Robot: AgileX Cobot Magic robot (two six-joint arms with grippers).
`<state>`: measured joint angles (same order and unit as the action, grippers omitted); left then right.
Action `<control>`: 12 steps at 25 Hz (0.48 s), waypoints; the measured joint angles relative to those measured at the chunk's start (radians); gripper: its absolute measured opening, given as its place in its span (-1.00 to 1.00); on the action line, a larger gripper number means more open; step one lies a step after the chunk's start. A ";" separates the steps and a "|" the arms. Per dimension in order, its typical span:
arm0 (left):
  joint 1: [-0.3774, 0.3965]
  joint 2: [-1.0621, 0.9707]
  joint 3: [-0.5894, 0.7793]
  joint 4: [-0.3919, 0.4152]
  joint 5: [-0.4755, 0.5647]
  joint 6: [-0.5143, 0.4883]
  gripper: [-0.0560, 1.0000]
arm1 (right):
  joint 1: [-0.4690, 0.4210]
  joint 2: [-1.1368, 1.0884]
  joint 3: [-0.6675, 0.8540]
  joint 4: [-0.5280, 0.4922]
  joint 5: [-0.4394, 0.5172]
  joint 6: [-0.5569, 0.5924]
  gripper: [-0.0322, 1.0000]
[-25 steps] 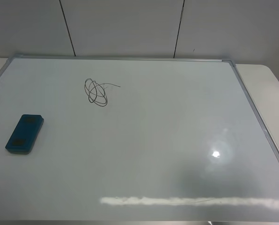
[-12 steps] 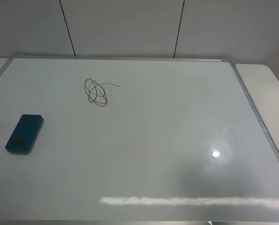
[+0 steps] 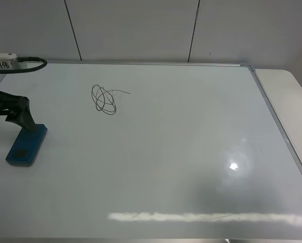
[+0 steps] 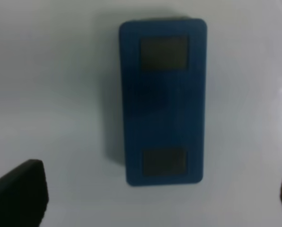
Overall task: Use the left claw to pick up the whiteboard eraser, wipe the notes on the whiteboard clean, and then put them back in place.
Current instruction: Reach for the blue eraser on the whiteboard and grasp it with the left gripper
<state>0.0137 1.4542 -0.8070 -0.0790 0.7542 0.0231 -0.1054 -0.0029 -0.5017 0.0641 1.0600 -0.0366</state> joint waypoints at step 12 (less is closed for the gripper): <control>0.000 0.177 0.000 -0.026 -0.132 0.007 0.99 | 0.000 0.000 0.000 0.000 0.000 0.000 0.94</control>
<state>0.0137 1.6315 -0.8070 -0.1052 0.6219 0.0297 -0.1054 -0.0029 -0.5017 0.0641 1.0600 -0.0366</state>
